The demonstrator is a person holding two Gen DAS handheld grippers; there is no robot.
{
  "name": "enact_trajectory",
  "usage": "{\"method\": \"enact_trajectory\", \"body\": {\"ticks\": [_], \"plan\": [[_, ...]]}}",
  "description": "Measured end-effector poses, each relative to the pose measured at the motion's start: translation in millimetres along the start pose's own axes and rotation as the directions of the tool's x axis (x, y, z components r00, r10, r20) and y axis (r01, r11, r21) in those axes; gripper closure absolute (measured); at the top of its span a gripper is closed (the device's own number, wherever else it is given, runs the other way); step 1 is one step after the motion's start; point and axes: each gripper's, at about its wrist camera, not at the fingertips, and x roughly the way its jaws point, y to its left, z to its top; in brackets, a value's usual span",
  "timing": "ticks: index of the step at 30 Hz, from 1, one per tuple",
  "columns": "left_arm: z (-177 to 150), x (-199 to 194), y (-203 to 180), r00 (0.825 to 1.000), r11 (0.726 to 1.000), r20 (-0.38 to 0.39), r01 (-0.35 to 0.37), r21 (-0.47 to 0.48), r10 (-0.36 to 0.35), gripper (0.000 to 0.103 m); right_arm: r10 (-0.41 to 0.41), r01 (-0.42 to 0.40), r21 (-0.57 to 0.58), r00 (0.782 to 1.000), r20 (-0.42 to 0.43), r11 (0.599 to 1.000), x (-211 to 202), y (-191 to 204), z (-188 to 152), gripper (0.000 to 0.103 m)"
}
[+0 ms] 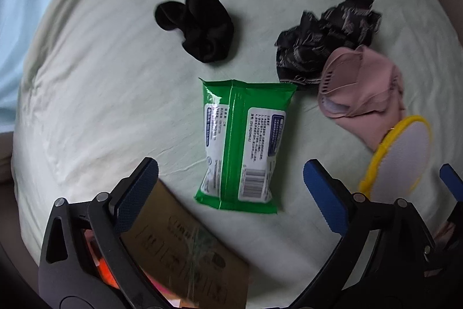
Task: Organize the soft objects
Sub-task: 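Grasp the green wipes pack with the left tool while the right tool grasps the yellow mesh pad, then carry the wipes pack with the left tool into the box while the right tool carries the mesh pad in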
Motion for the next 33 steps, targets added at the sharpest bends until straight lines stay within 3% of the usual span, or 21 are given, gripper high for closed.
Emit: {"method": "enact_trajectory", "body": {"ticks": [5, 7, 10, 19, 28, 33], "plan": [[9.1, 38.7, -3.5, 0.998, 0.999, -0.058, 0.008, 0.035, -0.006, 0.014, -0.025, 0.026, 0.024, 0.999, -0.032, 0.999, 31.2, -1.1, -1.7, 0.000], [11.0, 50.2, -5.0, 0.997, 0.999, -0.075, 0.006, 0.049, -0.002, 0.027, -0.039, 0.039, 0.009, 0.999, -0.034, 0.999, 37.9, 3.2, 0.1, 0.000], [11.7, 62.7, -6.5, 0.995, 0.998, -0.101, 0.009, 0.057, -0.004, 0.032, -0.062, 0.061, -0.017, 0.997, -0.044, 0.998, 46.5, 8.7, 3.6, 0.001], [11.7, 68.5, -16.1, 0.994, 0.995, -0.100, 0.051, 0.084, -0.042, 0.063, -0.110, 0.104, -0.085, 0.991, -0.070, 0.991, 55.5, 15.7, 8.1, 0.019], [8.1, 55.9, -32.0, 0.997, 0.997, -0.067, 0.047, 0.064, -0.043, 0.070, -0.084, 0.071, -0.149, 0.993, -0.081, 0.986, 51.2, 25.8, 2.9, 0.057], [2.3, 36.3, -35.3, 0.998, 0.997, -0.033, 0.056, 0.056, -0.054, 0.070, -0.052, 0.043, -0.133, 0.997, -0.065, 0.990, 27.6, 15.8, 0.9, 0.062]]}}
